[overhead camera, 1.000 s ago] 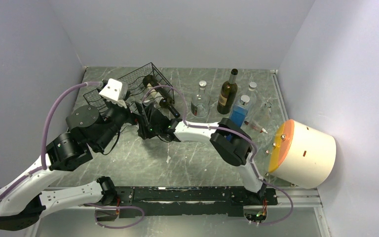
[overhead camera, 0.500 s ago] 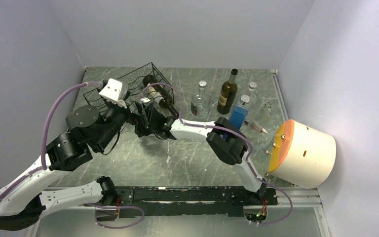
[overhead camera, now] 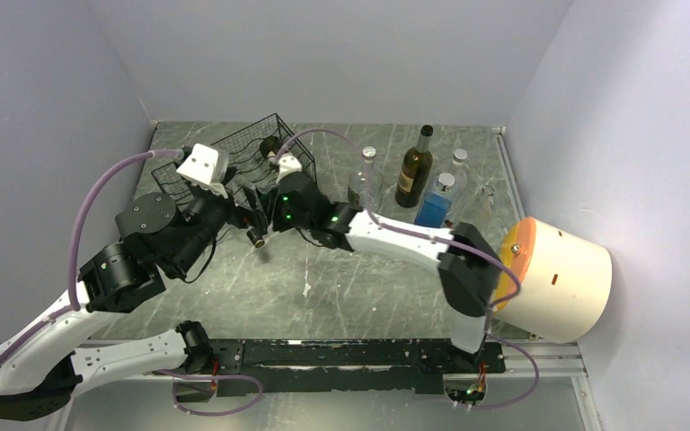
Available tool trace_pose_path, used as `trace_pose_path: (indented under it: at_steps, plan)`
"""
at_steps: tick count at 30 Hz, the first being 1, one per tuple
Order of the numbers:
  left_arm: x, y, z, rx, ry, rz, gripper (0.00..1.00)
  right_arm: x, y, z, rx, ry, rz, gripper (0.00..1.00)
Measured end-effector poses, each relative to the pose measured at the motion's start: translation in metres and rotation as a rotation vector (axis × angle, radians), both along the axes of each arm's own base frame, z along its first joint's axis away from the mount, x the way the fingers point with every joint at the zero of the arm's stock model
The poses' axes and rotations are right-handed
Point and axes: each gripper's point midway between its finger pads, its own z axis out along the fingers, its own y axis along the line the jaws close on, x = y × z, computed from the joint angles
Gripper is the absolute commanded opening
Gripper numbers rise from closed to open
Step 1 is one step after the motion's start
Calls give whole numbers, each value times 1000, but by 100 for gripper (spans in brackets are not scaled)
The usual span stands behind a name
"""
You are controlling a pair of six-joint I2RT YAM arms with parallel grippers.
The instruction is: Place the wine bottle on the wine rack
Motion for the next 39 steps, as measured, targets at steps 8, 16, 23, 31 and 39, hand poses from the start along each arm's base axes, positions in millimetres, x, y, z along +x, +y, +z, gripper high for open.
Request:
trace_pose_path:
  at_steps: [8,16,23,31,39]
  plan:
    - [-7,6,8,-36,-16,-15,97,6,-80,78,34,-134,-169,77]
    - [-10,9,3,-71,-21,-19,97,16,-195,155,-67,-315,-494,78]
    - [-4,-4,-15,-45,9,-30,97,42,-297,195,-186,-397,-798,83]
    - [2,-18,-27,-24,35,-42,97,41,-378,196,-308,-399,-1026,87]
    - [11,-40,-41,10,60,-60,97,23,-403,160,-370,-328,-1078,87]
